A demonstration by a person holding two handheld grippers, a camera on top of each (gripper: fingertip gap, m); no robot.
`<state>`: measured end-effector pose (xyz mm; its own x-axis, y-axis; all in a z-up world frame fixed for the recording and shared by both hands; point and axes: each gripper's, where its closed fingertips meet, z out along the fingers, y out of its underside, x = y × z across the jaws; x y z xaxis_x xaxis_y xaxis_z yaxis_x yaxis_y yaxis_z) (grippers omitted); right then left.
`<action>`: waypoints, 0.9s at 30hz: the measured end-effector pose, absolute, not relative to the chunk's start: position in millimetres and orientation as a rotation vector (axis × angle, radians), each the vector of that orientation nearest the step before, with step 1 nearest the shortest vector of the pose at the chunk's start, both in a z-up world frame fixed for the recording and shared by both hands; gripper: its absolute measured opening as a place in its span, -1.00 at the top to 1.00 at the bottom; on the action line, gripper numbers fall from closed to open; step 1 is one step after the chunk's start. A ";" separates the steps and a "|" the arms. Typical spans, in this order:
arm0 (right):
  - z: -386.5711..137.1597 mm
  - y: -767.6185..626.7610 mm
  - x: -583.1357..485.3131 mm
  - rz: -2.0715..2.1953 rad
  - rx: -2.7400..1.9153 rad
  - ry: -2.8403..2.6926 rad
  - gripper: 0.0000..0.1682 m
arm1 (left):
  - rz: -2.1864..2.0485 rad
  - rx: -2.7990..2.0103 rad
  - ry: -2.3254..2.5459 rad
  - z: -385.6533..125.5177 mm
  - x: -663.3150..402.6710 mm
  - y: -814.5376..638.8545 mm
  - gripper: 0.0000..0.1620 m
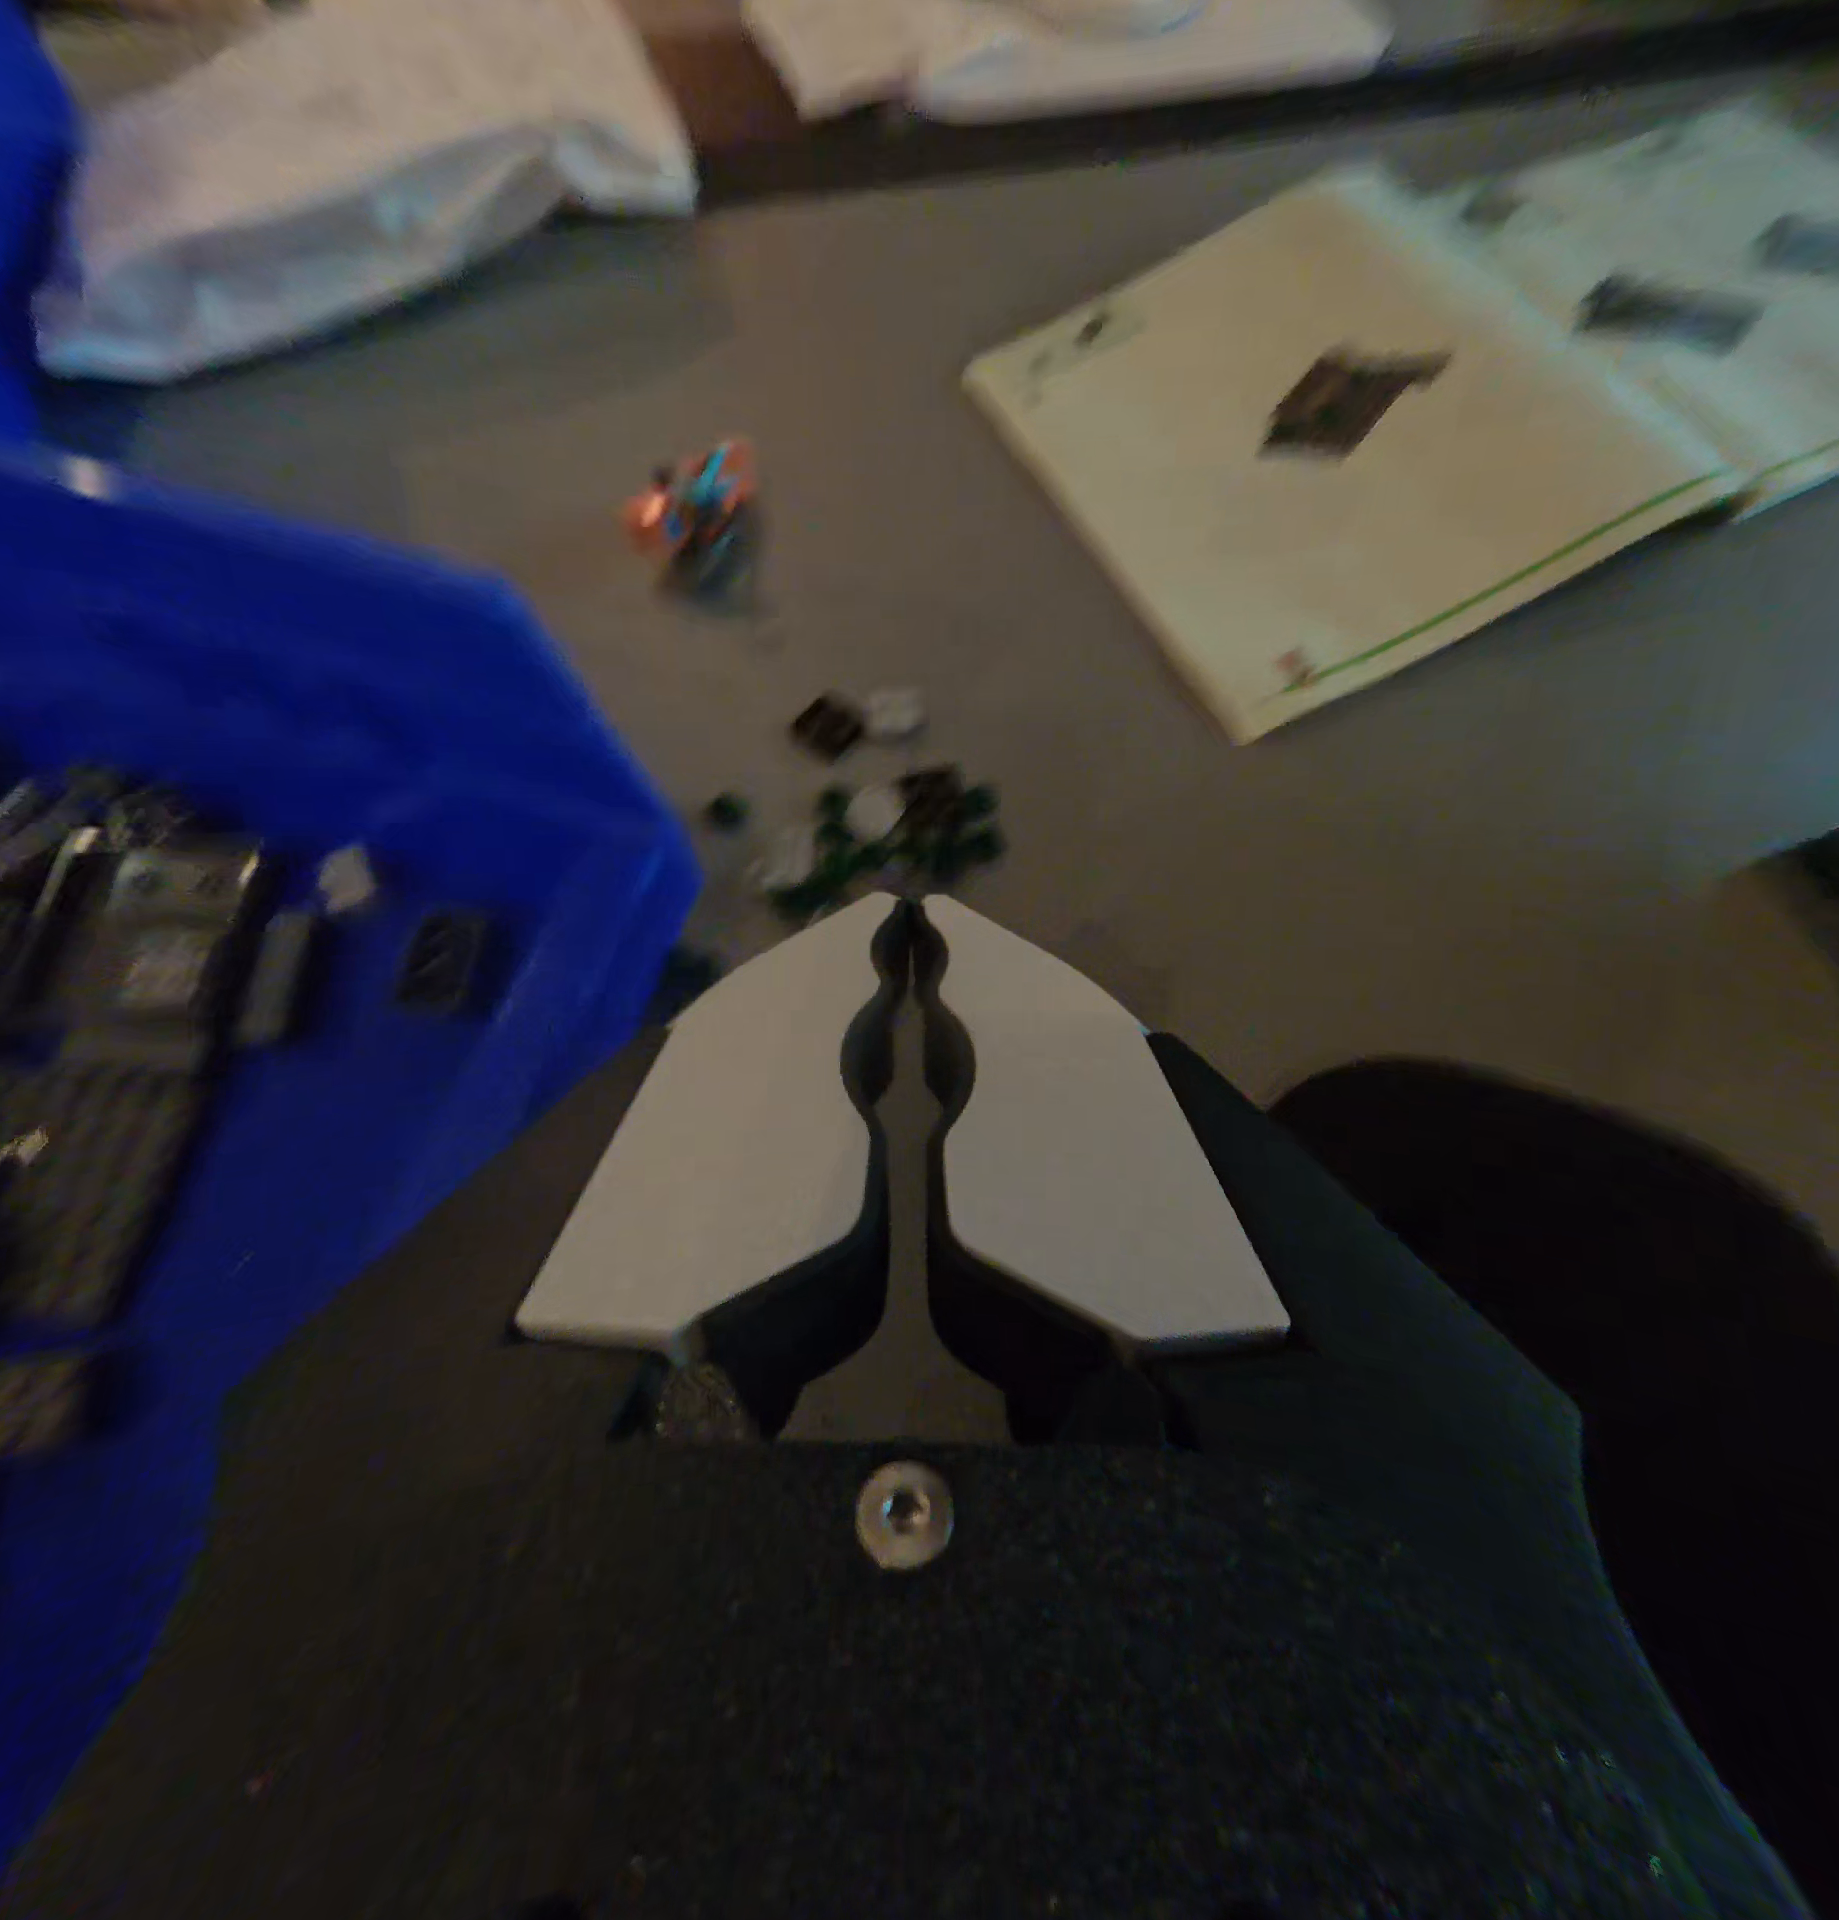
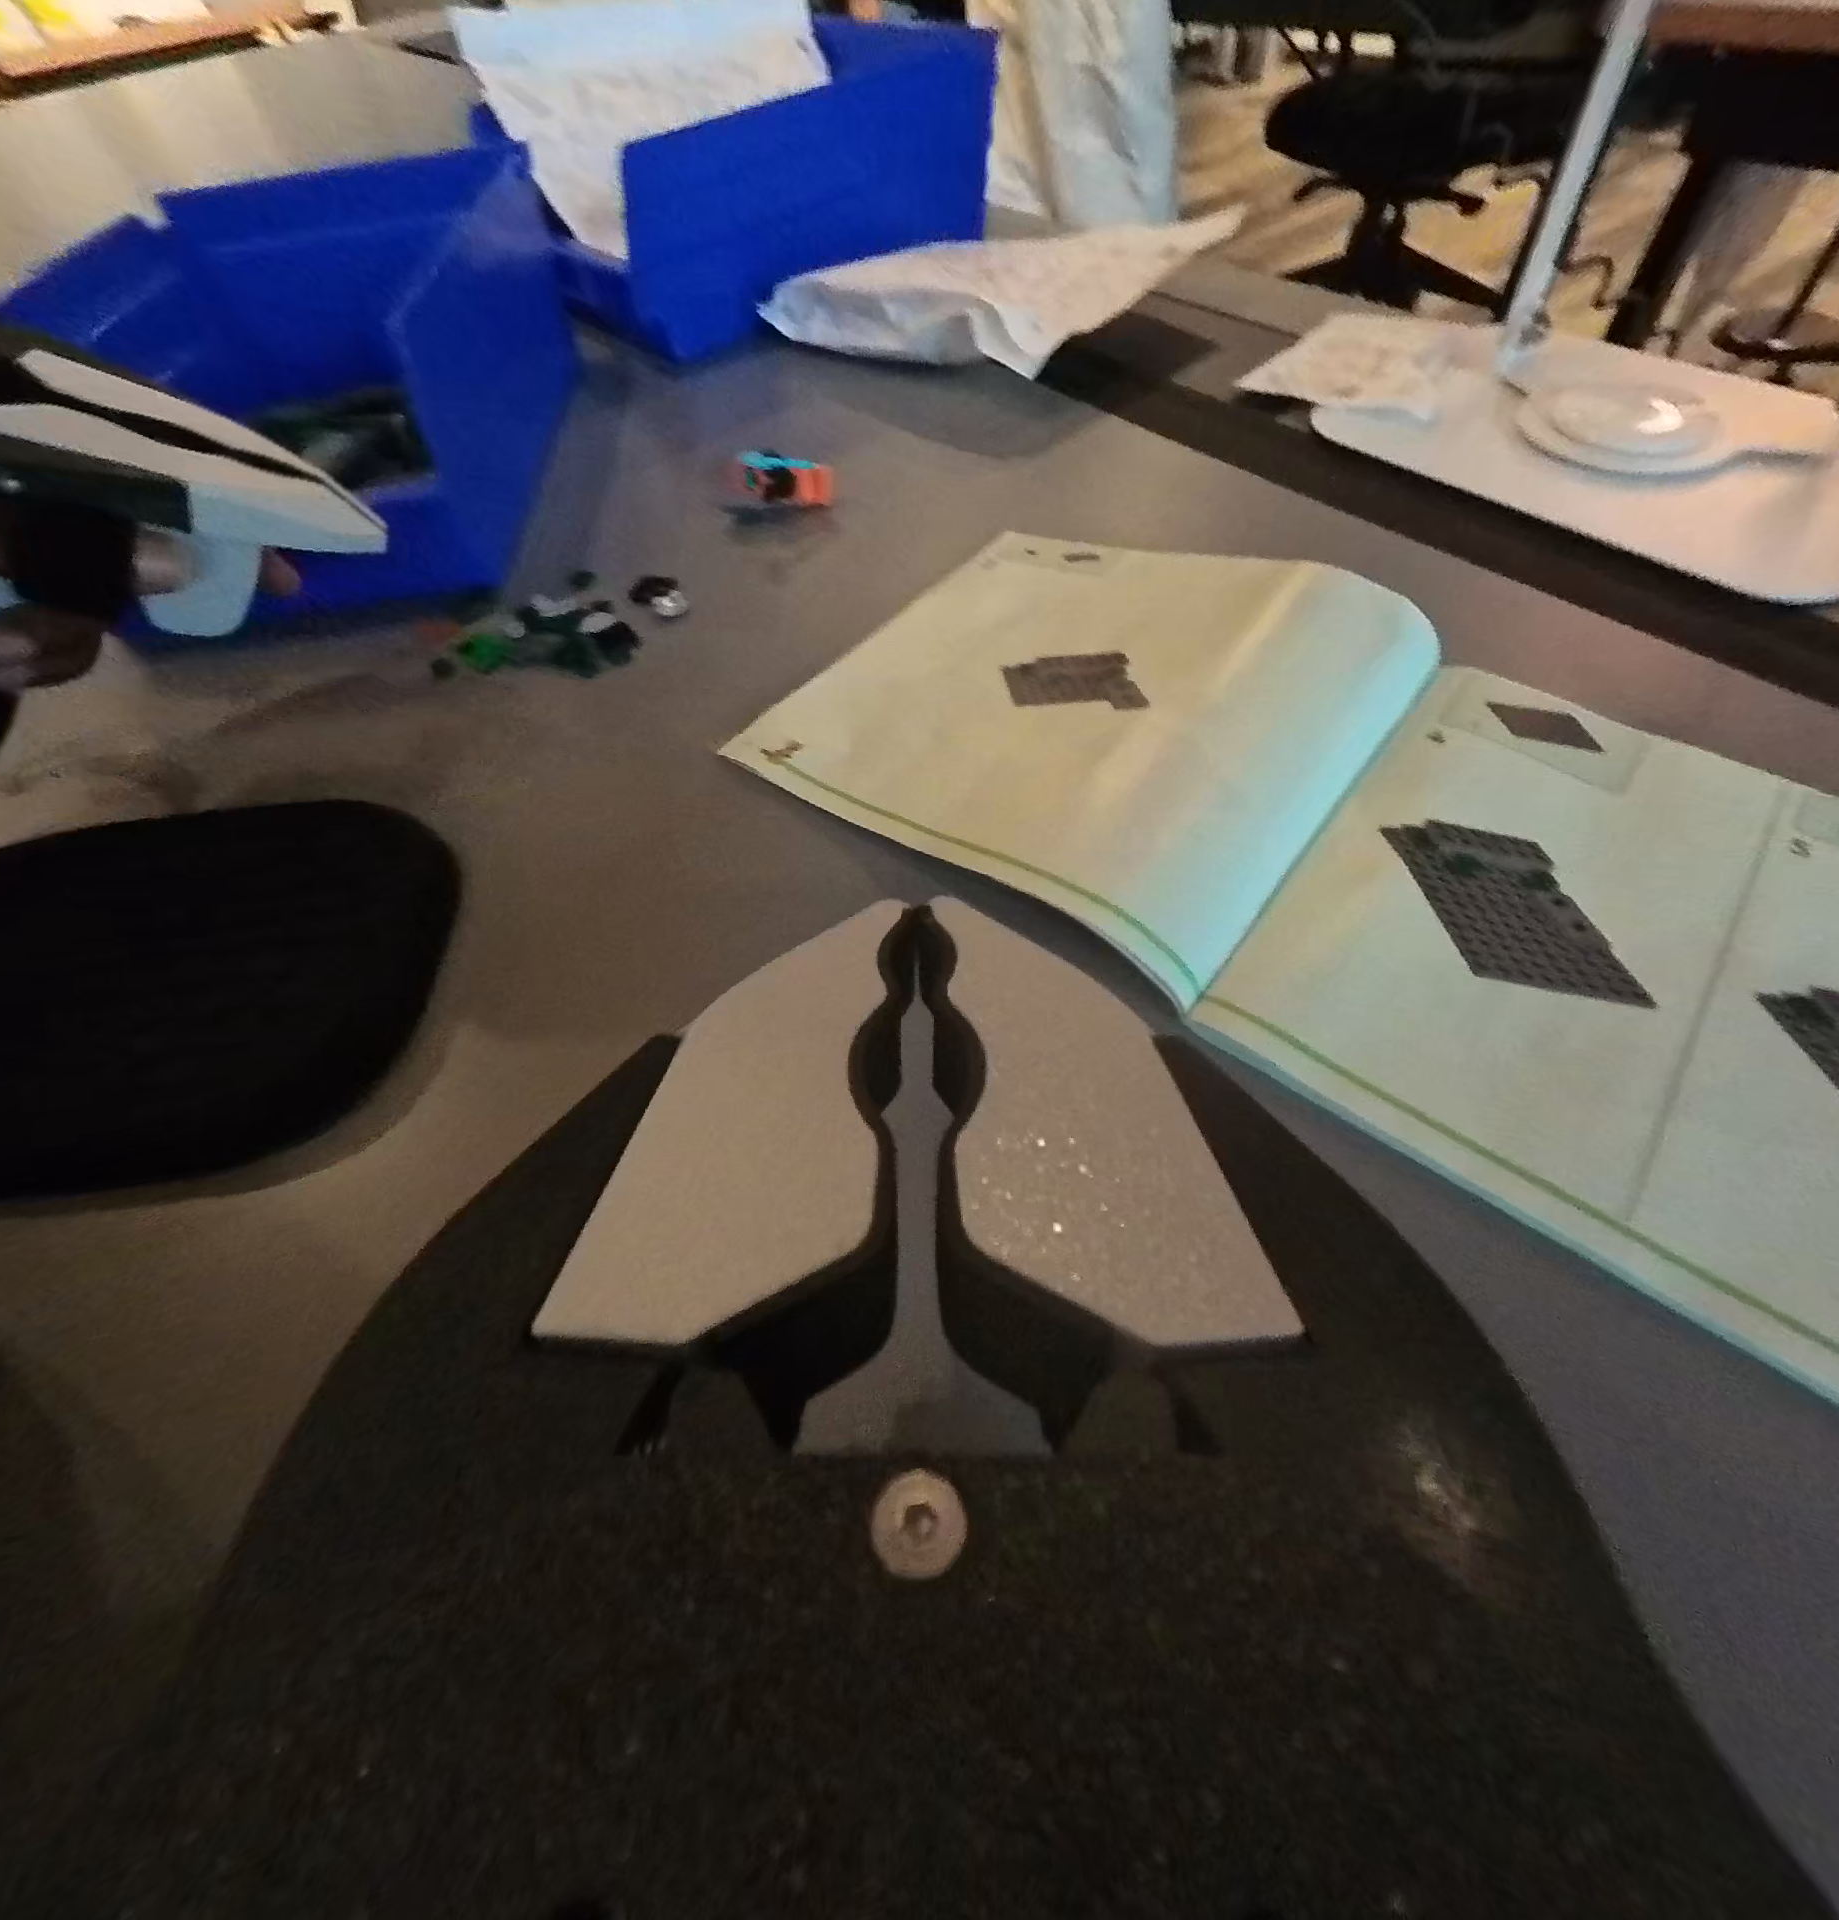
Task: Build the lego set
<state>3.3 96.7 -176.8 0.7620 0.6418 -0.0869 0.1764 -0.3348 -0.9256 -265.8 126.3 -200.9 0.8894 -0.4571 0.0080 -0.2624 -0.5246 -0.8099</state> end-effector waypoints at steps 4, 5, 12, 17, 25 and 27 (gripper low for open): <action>-172.2 91.4 2.5 0.538 -1.857 -0.654 1.00 | -0.228 -2.185 0.502 -210.0 -281.4 130.6 0.94; -171.7 90.8 2.8 0.542 -1.855 -0.653 1.00 | -0.229 -2.190 0.509 -211.8 -280.1 132.8 0.91; -174.5 90.9 3.8 0.571 -1.870 -0.644 1.00 | -0.192 -2.182 0.535 -219.1 -272.7 158.1 0.84; -176.3 91.0 3.5 0.575 -1.875 -0.646 1.00 | -0.199 -2.171 0.542 -218.0 -270.3 161.6 0.88; -181.8 90.2 -1.1 0.614 -1.896 -0.654 1.00 | 0.000 -2.001 0.464 -145.3 -298.0 154.3 0.52; -182.8 88.4 -4.6 0.626 -1.898 -0.666 1.00 | 0.028 -2.007 0.391 -140.9 -307.9 166.7 0.33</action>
